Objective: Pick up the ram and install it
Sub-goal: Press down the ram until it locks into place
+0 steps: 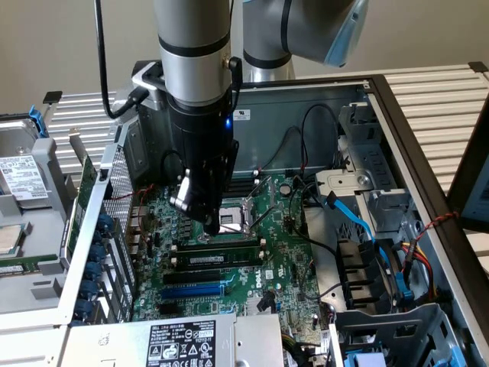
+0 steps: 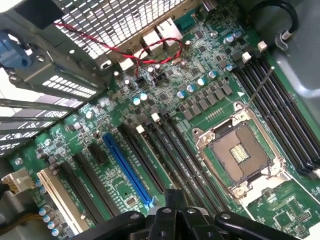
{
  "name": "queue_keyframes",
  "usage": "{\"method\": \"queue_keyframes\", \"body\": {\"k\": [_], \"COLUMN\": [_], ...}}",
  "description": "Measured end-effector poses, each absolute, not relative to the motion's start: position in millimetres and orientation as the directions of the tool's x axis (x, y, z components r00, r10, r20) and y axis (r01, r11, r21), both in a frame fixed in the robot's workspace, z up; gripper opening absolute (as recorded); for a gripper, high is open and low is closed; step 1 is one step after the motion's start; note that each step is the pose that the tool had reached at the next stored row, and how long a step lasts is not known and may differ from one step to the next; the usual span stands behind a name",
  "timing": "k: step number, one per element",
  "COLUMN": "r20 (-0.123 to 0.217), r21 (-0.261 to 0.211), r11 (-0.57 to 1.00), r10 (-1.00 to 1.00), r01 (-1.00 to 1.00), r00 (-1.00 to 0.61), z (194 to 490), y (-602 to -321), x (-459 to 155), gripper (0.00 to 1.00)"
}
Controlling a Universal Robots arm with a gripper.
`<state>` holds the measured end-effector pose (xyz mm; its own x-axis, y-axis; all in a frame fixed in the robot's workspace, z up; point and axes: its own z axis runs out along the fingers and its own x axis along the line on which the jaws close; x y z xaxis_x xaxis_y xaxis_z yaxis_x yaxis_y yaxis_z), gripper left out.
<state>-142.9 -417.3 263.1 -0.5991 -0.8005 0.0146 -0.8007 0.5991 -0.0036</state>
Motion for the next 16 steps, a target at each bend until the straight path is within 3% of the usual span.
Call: {"method": "queue_keyframes", "body": {"k": [16], "r20": [0.015], "r21": [-0.004], "r11": [0.791], "r10": [-0.611], "r01": [-0.611], "r00": [-0.791], "z": [262.3], "y": [-417.3], "x": [-142.9], "gripper": [0.10]}}
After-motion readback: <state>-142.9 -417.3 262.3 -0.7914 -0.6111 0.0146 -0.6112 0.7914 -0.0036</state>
